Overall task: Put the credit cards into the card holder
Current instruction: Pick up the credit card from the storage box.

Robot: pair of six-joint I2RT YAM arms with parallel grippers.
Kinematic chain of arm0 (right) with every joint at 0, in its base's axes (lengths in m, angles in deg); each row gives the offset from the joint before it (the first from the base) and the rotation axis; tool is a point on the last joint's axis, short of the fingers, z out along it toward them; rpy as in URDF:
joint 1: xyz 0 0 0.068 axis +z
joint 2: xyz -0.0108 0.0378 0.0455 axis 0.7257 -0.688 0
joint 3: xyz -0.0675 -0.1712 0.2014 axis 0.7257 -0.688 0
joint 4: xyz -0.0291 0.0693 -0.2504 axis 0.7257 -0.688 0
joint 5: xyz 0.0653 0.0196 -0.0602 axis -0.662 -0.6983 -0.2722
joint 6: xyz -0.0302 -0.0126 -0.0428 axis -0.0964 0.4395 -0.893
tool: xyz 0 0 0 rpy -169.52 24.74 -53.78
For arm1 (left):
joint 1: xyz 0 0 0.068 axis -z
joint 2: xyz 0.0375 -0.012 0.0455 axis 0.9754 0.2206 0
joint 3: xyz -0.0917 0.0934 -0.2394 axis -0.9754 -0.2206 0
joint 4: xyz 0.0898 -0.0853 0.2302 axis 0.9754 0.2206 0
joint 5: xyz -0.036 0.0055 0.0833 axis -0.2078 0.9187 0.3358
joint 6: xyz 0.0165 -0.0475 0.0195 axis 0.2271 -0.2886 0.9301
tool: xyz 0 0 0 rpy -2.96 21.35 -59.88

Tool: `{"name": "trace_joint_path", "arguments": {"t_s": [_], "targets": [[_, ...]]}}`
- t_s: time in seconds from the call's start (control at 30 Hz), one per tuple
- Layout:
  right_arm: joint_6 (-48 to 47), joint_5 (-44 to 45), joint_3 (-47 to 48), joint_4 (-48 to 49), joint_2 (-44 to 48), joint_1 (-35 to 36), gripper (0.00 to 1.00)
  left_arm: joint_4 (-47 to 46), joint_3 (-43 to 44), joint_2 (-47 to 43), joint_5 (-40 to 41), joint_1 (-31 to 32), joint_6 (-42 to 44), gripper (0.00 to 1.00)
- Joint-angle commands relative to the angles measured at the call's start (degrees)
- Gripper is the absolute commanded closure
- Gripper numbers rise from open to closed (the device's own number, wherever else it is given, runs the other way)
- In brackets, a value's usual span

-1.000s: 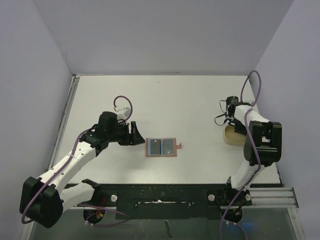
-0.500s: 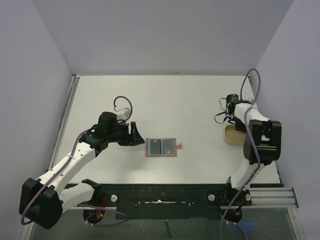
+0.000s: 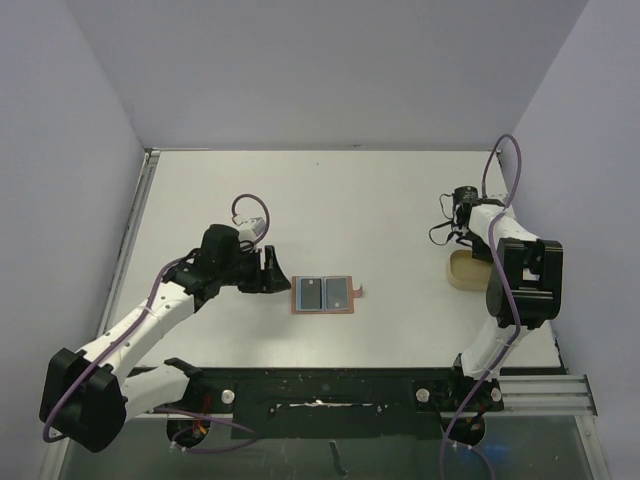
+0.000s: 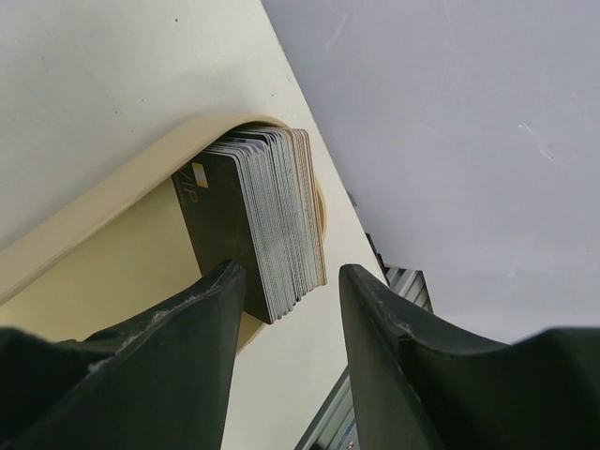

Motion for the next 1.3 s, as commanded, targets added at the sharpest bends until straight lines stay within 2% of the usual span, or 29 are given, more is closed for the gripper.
{"name": "trace_joint_path", "arguments": {"t_s": [0.0,0.57,1.27], "targets": [[-1.31,1.15,0.07,3.3,-0.66,-0.82,0.55,-1.39,1.62,1.08,0.25,-0.8,0.38,0.39],[-3.18,-3.44,-0.07,5.14,-1.85,-3.99,0.55,-1.9,1.62,2.65,0.72,-2.7,-0.01,0.39],[-4.07,-3.55,-0.02,5.81,2.17,-4.14,0.76,-2.57,1.26,3.88,-0.7,-3.34,-0.25,0.39]]}}
